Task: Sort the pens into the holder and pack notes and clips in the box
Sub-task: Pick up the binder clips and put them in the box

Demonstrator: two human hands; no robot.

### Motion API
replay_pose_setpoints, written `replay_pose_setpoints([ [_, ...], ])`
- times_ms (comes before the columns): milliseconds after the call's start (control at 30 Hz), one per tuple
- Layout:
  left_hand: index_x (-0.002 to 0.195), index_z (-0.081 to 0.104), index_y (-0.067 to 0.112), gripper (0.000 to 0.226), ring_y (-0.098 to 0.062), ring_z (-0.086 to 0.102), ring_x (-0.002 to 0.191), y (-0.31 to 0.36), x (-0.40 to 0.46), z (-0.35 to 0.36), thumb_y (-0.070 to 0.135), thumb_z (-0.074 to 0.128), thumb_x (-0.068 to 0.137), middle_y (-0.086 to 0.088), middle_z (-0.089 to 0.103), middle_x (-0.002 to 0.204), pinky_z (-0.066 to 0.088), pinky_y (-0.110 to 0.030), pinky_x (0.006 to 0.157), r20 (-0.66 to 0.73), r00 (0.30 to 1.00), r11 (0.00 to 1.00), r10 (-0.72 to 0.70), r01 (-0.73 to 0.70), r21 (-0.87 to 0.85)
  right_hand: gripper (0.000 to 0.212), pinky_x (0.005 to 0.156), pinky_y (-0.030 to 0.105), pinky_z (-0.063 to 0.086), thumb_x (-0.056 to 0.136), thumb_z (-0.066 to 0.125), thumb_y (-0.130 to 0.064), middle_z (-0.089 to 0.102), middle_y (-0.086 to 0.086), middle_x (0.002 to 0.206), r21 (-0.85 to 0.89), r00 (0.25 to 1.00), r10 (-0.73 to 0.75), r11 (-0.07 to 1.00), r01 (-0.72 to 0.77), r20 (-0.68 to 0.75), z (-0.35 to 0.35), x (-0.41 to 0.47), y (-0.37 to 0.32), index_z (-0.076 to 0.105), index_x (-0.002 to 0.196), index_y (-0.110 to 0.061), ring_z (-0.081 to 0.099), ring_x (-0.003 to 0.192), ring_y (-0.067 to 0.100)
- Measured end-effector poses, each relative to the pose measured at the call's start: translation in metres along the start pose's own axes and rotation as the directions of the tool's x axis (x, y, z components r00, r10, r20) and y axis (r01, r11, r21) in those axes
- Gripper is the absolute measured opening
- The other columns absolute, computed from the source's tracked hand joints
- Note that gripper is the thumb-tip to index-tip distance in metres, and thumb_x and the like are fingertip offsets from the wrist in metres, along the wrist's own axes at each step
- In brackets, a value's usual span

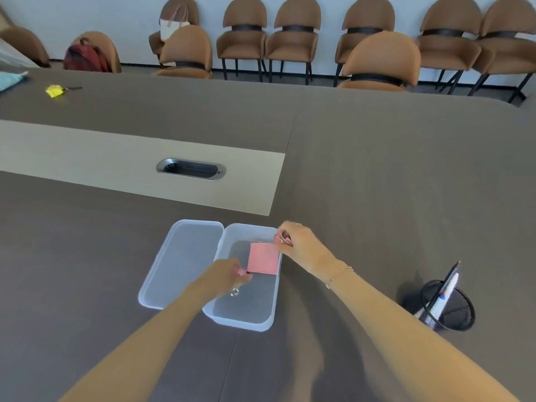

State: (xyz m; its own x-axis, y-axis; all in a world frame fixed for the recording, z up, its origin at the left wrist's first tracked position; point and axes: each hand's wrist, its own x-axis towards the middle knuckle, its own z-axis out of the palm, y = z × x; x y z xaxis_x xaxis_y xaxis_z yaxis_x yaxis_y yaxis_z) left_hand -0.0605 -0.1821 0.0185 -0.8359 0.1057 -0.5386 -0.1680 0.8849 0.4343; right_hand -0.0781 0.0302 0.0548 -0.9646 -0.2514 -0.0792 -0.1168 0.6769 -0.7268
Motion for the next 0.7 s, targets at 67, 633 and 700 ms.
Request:
replay_pose_setpoints([
  [67, 0.068, 0.051, 0.025, 0.027, -0.017, 0.057, 0.076, -0.013, -0.002, 0.012, 0.047, 0.056, 0.082, 0.012, 0.057, 0.069, 0.041, -0.027, 0.063, 0.092, 0.996, 0.998, 0.017, -0.023, 0.062, 0.008, 0.075, 0.039, 0.047, 0.086, 0.061, -0.008, 0.059, 0.015, 0.094, -0.081, 0.995, -0.041, 0.996, 0.048, 0.093, 0.023, 0.005, -0.013, 0.057, 0.089, -0.001, 0.056, 0.085, 0.032],
  [633, 0.1, 0.068, 0.014, 0.026, -0.024, 0.061, 0.102, -0.003, -0.01, 0.009, 0.034, 0.054, 0.091, 0.0, 0.055, 0.092, 0.044, -0.029, 0.075, -0.086, 0.981, 0.935, 0.174, -0.137, 0.326, 0.037, 0.119, 0.051, 0.008, 0.087, 0.061, -0.026, 0.058, 0.018, 0.124, -0.665, 0.959, -0.077, 0.705, 0.245, 0.272, 0.096, -0.019, -0.003, 0.062, 0.116, -0.003, 0.041, 0.126, 0.037],
  [700, 0.11, 0.066, 0.013, 0.025, -0.029, 0.061, 0.107, -0.009, -0.008, -0.013, 0.02, 0.048, 0.094, -0.007, 0.06, 0.106, 0.051, -0.036, 0.08, -0.333, 0.919, 0.967, 0.208, -0.142, 0.212, 0.045, 0.119, 0.045, 0.014, 0.089, 0.059, -0.019, 0.039, 0.021, 0.146, -0.56, 0.974, -0.082, 0.807, 0.189, 0.211, 0.086, -0.023, -0.001, 0.051, 0.13, -0.002, 0.028, 0.139, 0.037],
])
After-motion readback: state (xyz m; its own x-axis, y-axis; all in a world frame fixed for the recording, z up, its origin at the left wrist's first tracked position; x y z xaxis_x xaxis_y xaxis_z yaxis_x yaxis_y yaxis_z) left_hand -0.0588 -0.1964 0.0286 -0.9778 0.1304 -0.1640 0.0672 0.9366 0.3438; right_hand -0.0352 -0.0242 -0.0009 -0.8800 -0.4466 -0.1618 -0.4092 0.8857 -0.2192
